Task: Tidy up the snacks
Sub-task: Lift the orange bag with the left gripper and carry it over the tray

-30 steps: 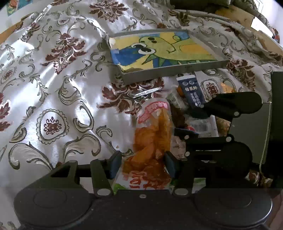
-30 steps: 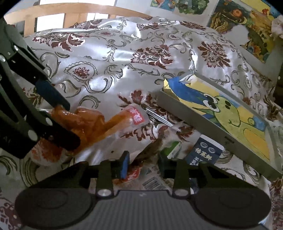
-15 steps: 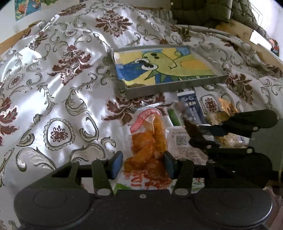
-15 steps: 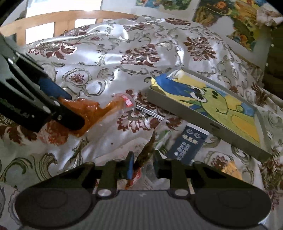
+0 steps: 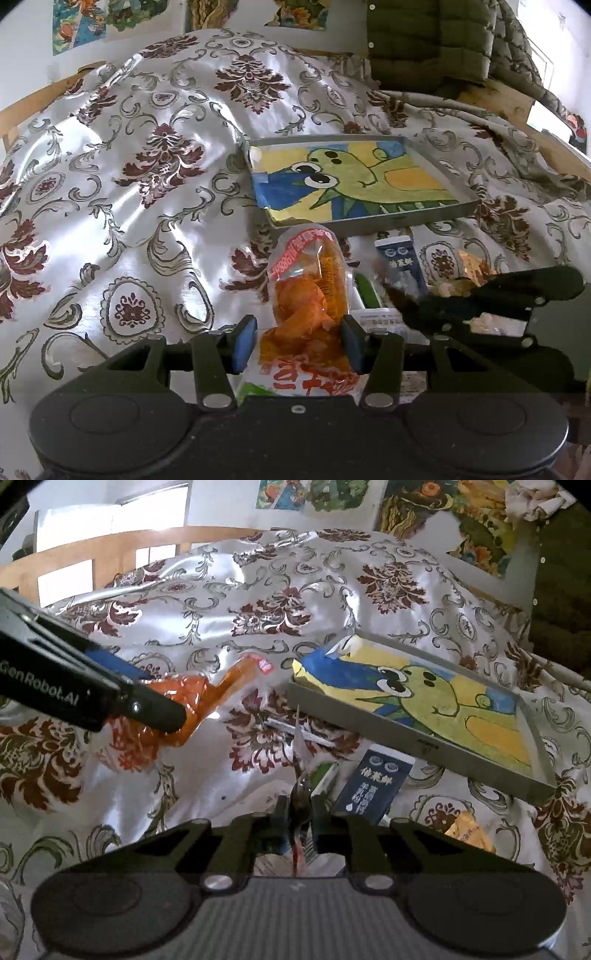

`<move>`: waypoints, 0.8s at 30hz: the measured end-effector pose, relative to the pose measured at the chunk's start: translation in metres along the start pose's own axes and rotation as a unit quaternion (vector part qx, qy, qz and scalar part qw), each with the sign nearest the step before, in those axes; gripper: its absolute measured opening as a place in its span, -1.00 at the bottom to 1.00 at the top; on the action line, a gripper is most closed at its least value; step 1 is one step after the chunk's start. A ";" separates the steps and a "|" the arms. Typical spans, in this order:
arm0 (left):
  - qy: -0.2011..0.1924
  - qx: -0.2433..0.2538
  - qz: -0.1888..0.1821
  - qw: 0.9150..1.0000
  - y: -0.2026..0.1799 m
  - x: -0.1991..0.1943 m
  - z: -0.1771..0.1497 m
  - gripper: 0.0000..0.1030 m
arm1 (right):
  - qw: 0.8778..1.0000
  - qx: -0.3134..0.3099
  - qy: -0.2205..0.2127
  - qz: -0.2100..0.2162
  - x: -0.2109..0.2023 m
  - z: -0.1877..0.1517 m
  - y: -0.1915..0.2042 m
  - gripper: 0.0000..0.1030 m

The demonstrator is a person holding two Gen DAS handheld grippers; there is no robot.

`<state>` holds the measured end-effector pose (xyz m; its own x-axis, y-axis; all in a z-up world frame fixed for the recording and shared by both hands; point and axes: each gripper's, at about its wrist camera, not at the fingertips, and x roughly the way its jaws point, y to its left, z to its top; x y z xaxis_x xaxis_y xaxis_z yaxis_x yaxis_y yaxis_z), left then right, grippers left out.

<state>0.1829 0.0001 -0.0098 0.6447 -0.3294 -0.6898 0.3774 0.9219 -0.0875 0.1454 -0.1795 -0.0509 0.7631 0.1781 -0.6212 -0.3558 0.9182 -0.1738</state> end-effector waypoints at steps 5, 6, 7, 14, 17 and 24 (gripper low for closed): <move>-0.006 -0.007 0.000 1.000 0.002 0.004 0.003 -0.01 | 1.000 0.025 -0.017 0.000 -0.001 0.006 -0.007 -0.75; -0.007 -0.009 0.000 1.000 0.002 0.005 0.003 -0.01 | 0.999 0.029 -0.018 -0.001 0.000 0.007 -0.009 -0.75; -0.008 -0.011 -0.002 1.000 0.003 0.006 0.004 -0.01 | 0.999 0.034 -0.020 -0.001 0.000 0.008 -0.011 -0.75; -0.031 -0.040 -0.023 0.998 0.009 0.021 0.019 -0.01 | 0.996 0.075 -0.041 -0.005 0.008 0.018 -0.033 -0.75; -0.049 -0.061 -0.027 0.997 0.015 0.028 0.033 -0.01 | 0.994 0.096 -0.054 -0.011 0.012 0.024 -0.047 -0.75; -0.096 -0.093 -0.027 0.991 0.011 0.062 0.077 0.00 | 0.978 0.191 -0.089 -0.006 0.025 0.041 -0.099 -0.75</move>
<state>0.2781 -0.0256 0.0018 0.7476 -0.3955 -0.5335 0.2976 0.9177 -0.2634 0.2222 -0.2517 -0.0182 0.8602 0.1945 -0.4714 -0.1454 0.9796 0.1389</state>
